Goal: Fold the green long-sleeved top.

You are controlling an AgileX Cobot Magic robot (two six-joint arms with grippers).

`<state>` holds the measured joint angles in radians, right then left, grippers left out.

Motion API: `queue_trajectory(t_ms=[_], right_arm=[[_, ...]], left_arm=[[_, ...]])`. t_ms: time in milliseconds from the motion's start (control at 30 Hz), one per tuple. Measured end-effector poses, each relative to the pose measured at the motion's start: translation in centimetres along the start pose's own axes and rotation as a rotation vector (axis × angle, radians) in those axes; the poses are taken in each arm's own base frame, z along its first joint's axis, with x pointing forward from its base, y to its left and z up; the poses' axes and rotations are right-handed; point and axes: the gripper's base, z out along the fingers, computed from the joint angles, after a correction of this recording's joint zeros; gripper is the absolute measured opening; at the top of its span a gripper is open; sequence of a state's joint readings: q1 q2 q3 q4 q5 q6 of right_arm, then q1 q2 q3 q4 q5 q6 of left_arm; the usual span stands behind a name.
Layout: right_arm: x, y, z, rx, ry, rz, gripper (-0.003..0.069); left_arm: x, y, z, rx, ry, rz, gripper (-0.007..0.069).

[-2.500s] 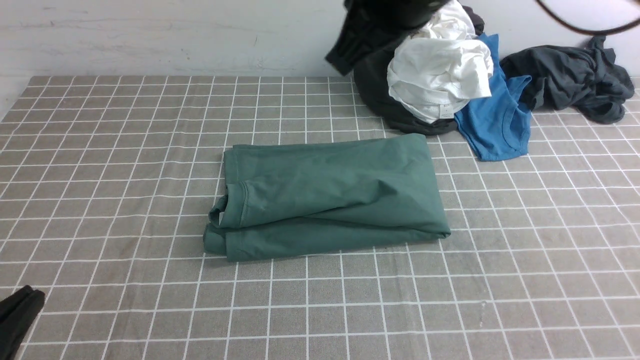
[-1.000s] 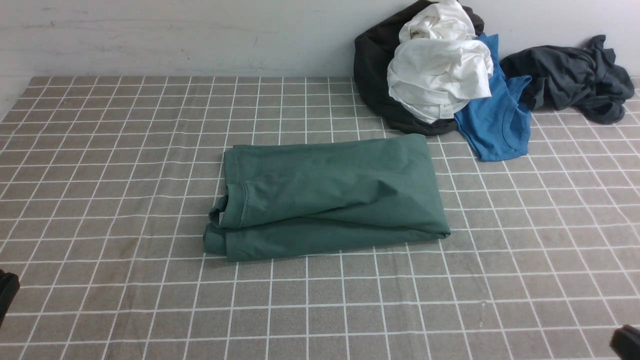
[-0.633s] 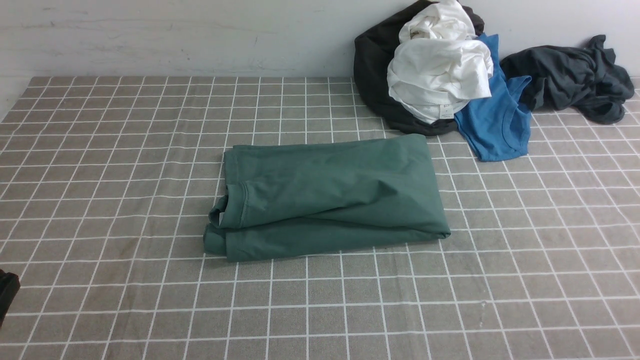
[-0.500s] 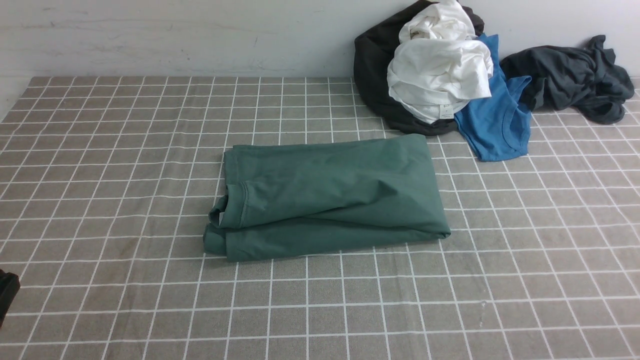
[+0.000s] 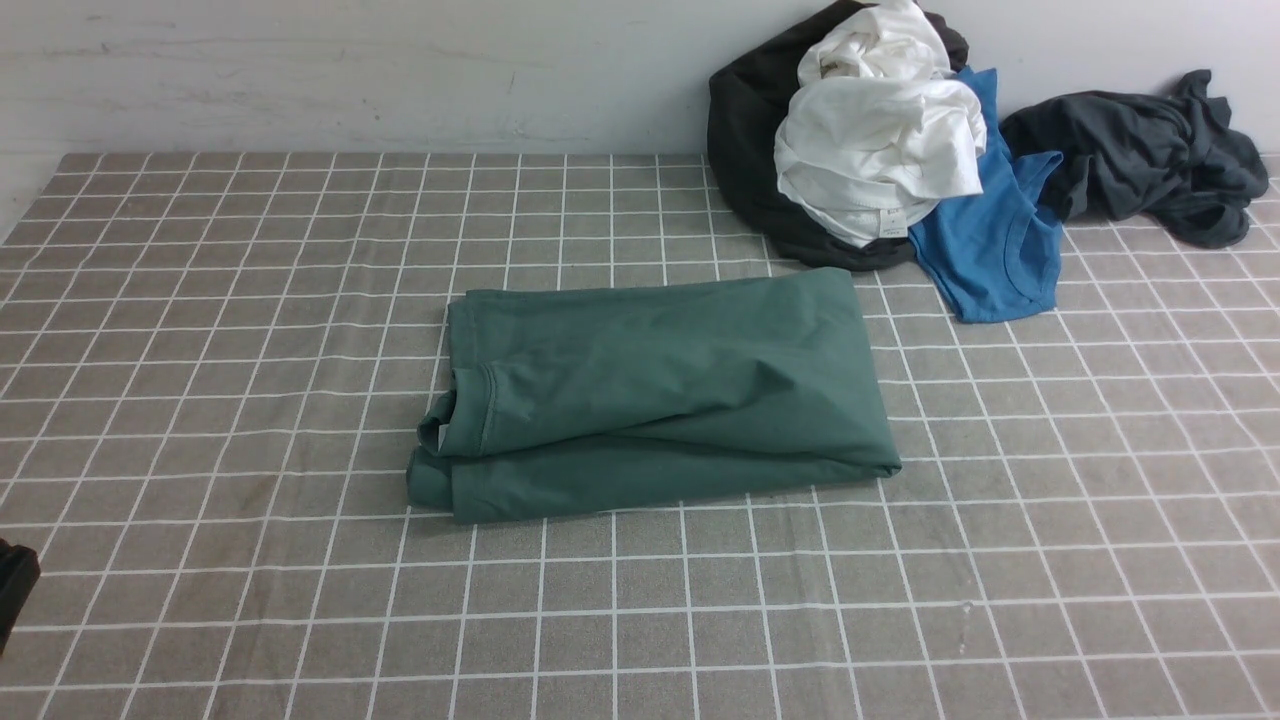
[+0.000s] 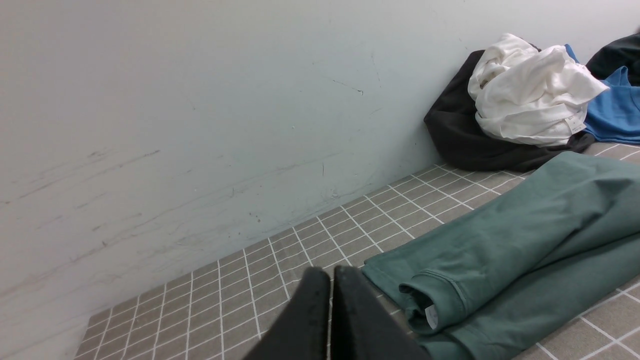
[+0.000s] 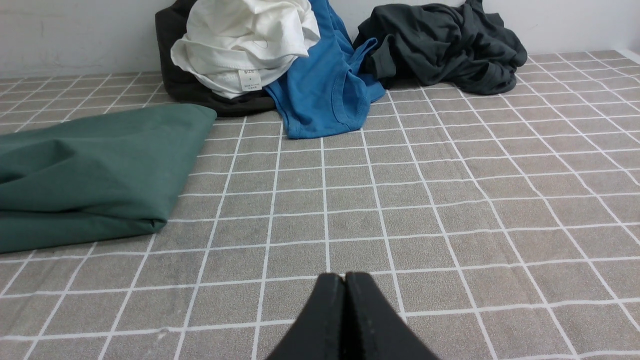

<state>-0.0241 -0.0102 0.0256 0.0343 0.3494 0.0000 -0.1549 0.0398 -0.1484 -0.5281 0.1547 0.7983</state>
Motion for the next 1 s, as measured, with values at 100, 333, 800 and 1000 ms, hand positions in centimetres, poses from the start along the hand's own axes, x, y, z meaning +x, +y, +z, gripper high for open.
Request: queue_trajectory(t_ms=[100,333,800,1000], right_arm=[[0.0,0.0,0.0,0.000,0.000,0.000,-0.0011],[0.0,0.0,0.0,0.000,0.001,0.001,-0.0011],[0.0,0.0,0.0,0.001,0.002,0.001,-0.0011],[0.0,0.0,0.0,0.001,0.002,0.001,-0.0011]], left_arm=[[0.2,0.0,0.0,-0.001,0.000,0.000,-0.0008],[2.4,0.2,-0.1,-0.125,-0.028,0.112,-0.0008],[7.7,-1.7,-0.4,-0.016,0.389,-0.190,-0.0008],[7.8,-1.5,-0.5,-0.057,0.397,-0.241,-0.0008]])
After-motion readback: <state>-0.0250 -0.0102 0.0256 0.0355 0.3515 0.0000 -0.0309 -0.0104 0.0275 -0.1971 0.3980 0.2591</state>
